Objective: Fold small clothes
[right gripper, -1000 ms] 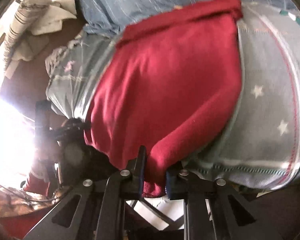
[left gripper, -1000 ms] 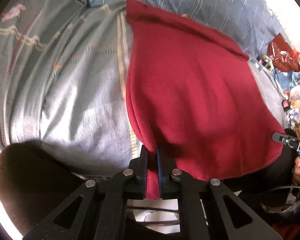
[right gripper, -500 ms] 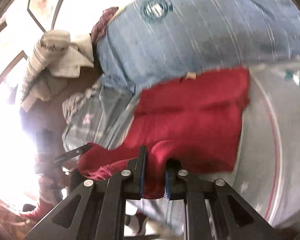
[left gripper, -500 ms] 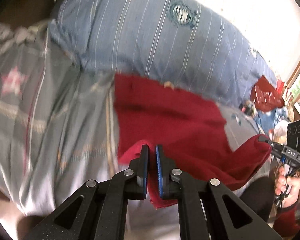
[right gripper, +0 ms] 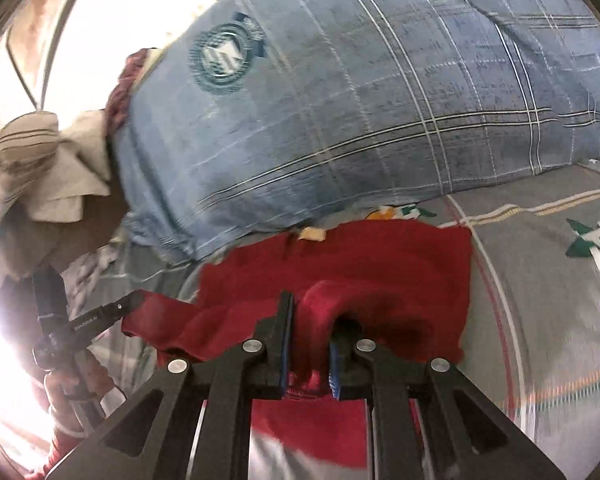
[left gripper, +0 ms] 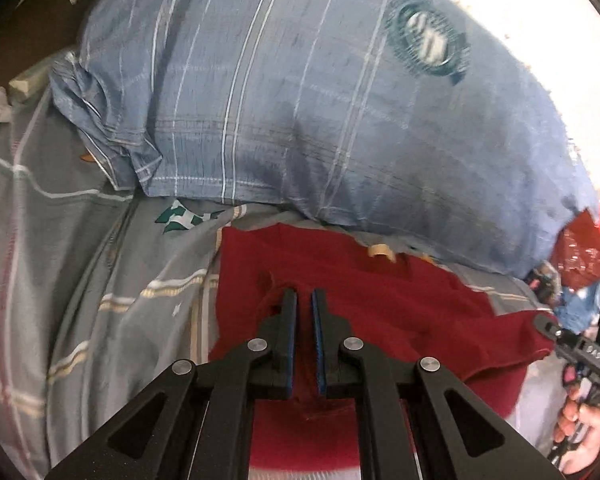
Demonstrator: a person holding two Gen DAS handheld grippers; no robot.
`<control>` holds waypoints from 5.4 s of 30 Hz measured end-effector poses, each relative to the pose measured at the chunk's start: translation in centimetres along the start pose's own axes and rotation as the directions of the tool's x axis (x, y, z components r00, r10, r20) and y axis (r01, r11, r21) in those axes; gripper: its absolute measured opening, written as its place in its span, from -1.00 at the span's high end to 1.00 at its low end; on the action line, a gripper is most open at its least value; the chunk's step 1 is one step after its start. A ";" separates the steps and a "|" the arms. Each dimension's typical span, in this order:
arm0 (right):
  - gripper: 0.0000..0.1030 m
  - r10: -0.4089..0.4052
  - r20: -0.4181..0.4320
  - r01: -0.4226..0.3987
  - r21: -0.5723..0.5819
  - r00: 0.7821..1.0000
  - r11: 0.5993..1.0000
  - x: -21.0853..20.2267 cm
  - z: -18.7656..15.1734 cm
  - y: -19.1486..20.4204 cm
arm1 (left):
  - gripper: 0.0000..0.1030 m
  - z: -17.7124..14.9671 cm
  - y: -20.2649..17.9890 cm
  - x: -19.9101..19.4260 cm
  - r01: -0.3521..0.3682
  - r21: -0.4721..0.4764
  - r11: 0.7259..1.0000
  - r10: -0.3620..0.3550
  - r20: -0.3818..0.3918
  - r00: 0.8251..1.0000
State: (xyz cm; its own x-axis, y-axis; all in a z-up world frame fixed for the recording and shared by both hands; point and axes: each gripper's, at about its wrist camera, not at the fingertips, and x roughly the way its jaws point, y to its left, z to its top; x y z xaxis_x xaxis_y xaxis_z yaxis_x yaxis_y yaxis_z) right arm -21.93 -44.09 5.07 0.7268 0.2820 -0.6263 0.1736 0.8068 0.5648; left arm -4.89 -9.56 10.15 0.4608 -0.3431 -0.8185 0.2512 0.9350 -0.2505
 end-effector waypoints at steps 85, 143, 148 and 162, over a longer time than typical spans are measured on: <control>0.90 -0.072 -0.308 -0.038 -0.336 0.949 0.941 28.2 1.0 19.3 | -0.48 0.7 3.4 6.8 -0.249 -0.024 0.968 0.247 -0.084 0.965; -0.34 0.017 -0.320 -0.091 -0.218 0.947 0.972 24.3 1.0 14.5 | -0.48 1.2 4.9 8.0 -0.190 -0.141 0.972 0.170 -0.141 0.975; -0.34 0.065 -0.343 -0.132 -0.175 0.937 0.976 24.7 1.3 14.6 | -0.48 1.0 4.5 8.0 -0.191 -0.126 0.973 0.174 -0.137 0.975; -0.45 -0.077 -0.394 -0.075 -0.356 0.916 0.932 30.0 -0.8 20.2 | -0.47 1.3 4.9 8.2 -0.171 -0.135 0.976 0.151 -0.152 0.977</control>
State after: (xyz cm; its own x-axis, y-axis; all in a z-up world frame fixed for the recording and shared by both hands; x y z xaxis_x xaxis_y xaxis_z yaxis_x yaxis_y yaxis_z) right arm 2.84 -18.89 -2.77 0.3900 0.4008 -0.8290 -0.1288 0.9152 0.3819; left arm 1.24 -7.91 2.84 0.3590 -0.1807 -0.9157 0.0512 0.9834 -0.1740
